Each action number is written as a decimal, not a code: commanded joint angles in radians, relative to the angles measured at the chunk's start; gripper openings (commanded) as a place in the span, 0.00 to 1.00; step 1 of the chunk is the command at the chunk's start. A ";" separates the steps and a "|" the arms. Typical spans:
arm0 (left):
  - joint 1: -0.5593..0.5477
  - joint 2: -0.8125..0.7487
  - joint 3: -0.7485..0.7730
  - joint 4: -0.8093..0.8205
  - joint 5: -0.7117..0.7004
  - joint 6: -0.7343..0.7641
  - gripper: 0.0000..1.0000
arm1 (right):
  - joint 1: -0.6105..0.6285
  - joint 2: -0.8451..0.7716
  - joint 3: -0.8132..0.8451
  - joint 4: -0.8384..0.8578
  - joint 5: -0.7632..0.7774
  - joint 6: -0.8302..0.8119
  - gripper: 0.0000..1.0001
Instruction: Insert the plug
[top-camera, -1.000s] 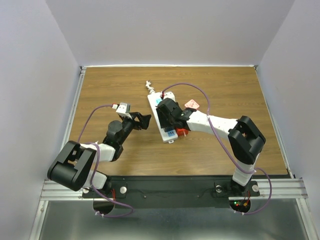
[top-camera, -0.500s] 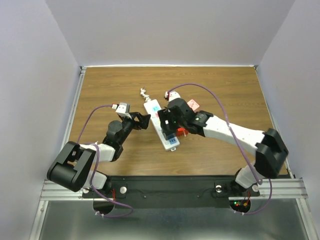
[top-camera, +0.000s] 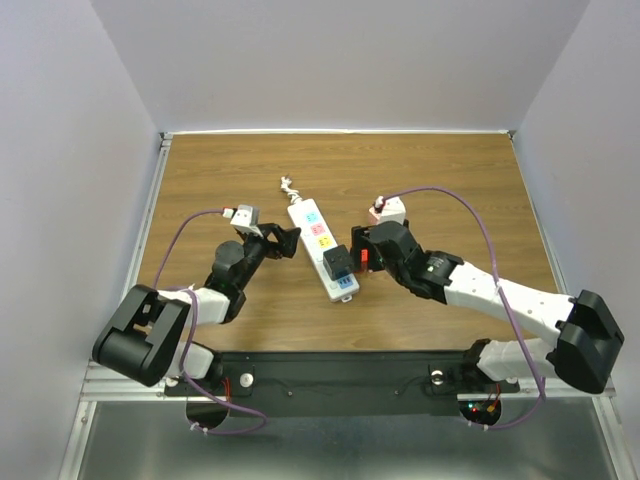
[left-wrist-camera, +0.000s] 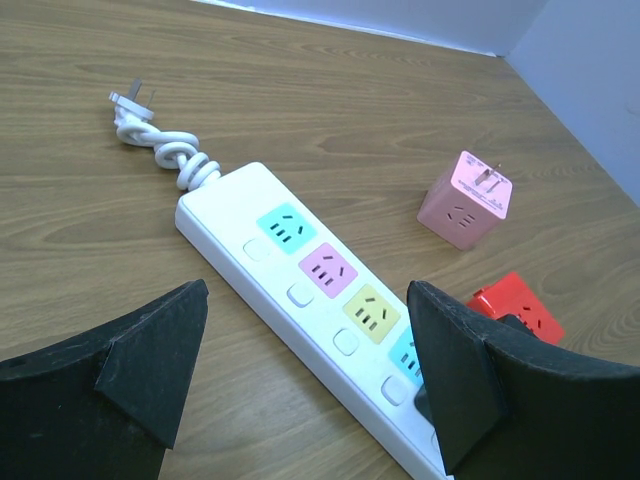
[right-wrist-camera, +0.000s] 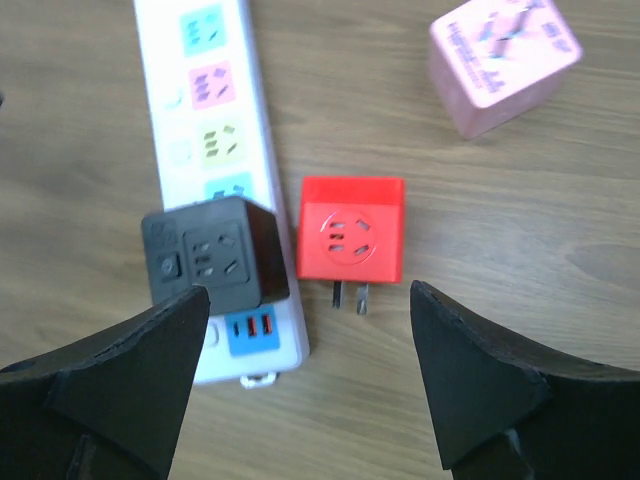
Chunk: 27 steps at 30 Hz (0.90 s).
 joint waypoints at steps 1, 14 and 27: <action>0.007 -0.046 0.006 0.026 0.003 0.020 0.92 | 0.005 -0.033 -0.063 0.152 0.228 0.141 0.86; -0.037 -0.046 0.023 0.046 -0.018 0.092 0.90 | -0.187 0.134 -0.016 0.359 0.346 0.155 1.00; -0.100 -0.247 0.054 -0.202 -0.155 0.094 0.90 | -0.458 0.303 -0.104 0.735 -0.087 0.098 1.00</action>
